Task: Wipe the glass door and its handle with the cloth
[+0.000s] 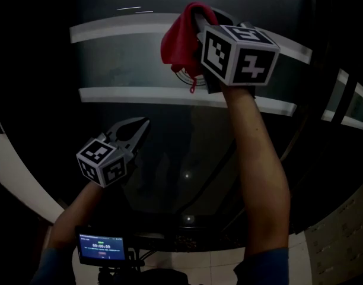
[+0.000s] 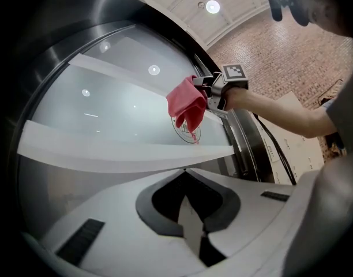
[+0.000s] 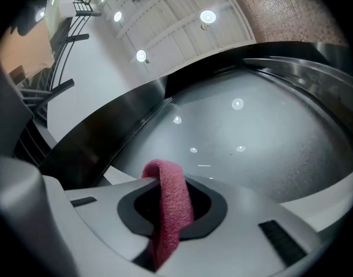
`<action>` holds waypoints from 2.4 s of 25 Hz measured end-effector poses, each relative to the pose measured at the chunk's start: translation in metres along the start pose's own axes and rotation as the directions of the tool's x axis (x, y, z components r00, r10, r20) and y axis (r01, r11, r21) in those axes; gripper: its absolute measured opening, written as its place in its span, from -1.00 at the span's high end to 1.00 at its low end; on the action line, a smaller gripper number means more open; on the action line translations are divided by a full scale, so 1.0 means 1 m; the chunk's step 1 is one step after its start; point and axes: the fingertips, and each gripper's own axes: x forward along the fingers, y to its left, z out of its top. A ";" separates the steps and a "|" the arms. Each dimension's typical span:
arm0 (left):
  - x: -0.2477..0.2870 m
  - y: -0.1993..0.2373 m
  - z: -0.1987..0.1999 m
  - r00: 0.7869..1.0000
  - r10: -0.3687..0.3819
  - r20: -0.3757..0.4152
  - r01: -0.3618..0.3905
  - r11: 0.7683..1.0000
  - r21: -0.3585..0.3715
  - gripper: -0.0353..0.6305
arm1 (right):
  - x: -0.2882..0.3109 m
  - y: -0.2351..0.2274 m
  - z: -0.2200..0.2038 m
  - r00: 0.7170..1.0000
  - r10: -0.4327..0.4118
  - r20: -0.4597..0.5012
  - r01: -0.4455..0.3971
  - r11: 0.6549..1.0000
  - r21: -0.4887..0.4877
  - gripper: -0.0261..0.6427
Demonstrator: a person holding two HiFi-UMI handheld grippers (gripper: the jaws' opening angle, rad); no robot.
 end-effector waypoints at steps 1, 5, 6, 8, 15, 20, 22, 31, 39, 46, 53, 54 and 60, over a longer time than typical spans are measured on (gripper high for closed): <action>0.002 -0.003 -0.001 1.000 -0.001 -0.004 0.001 1.000 0.001 0.86 | -0.002 -0.006 -0.005 1.000 -0.013 -0.008 0.013 1.000 -0.011 0.84; 0.010 -0.012 -0.007 1.000 0.002 -0.017 -0.002 1.000 -0.001 0.86 | -0.022 -0.013 -0.045 0.999 -0.026 -0.045 0.027 1.000 0.006 0.84; 0.012 -0.014 -0.008 1.000 0.005 -0.016 -0.005 1.000 -0.004 0.86 | -0.028 -0.010 -0.058 0.998 -0.021 -0.053 0.023 0.999 0.027 0.84; 0.018 -0.023 -0.010 1.000 0.007 -0.013 -0.007 1.000 -0.009 0.86 | -0.043 -0.005 -0.084 0.998 -0.012 -0.067 0.016 0.998 0.056 0.84; 0.040 -0.044 -0.024 1.000 0.001 -0.015 -0.001 1.000 -0.027 0.86 | -0.094 0.038 -0.185 0.987 0.030 -0.157 -0.013 0.994 0.105 0.84; 0.050 -0.052 -0.035 1.000 0.007 -0.023 -0.008 1.000 -0.025 0.86 | -0.129 0.068 -0.256 0.971 0.060 -0.233 -0.016 0.983 0.185 0.84; 0.051 -0.055 -0.042 0.999 0.007 -0.033 -0.007 1.000 -0.027 0.86 | -0.143 0.080 -0.282 0.961 0.071 -0.267 -0.010 0.975 0.223 0.84; 0.049 -0.058 -0.062 0.998 0.012 -0.067 -0.015 0.998 -0.053 0.86 | -0.164 0.103 -0.331 0.935 0.102 -0.340 0.000 0.958 0.287 0.84; 0.049 -0.063 -0.063 0.998 0.015 -0.068 -0.019 0.998 -0.065 0.86 | -0.167 0.102 -0.325 0.938 0.105 -0.331 -0.003 0.956 0.294 0.84; 0.049 -0.077 -0.063 0.996 -0.035 -0.076 0.029 0.996 -0.080 0.86 | -0.187 0.094 -0.297 0.946 0.045 -0.322 0.043 0.964 0.263 0.84; 0.029 -0.119 -0.063 0.983 -0.164 -0.082 0.157 0.984 -0.089 0.86 | -0.239 0.091 -0.253 0.938 -0.112 -0.329 0.181 0.965 0.190 0.84; 0.026 -0.123 -0.061 0.981 -0.181 -0.075 0.174 0.981 -0.088 0.86 | -0.244 0.093 -0.246 0.934 -0.129 -0.332 0.195 0.965 0.173 0.84; 0.016 -0.191 -0.061 0.946 -0.322 -0.034 0.319 0.946 -0.062 0.86 | -0.309 0.084 -0.221 0.905 -0.251 -0.343 0.308 0.943 0.123 0.84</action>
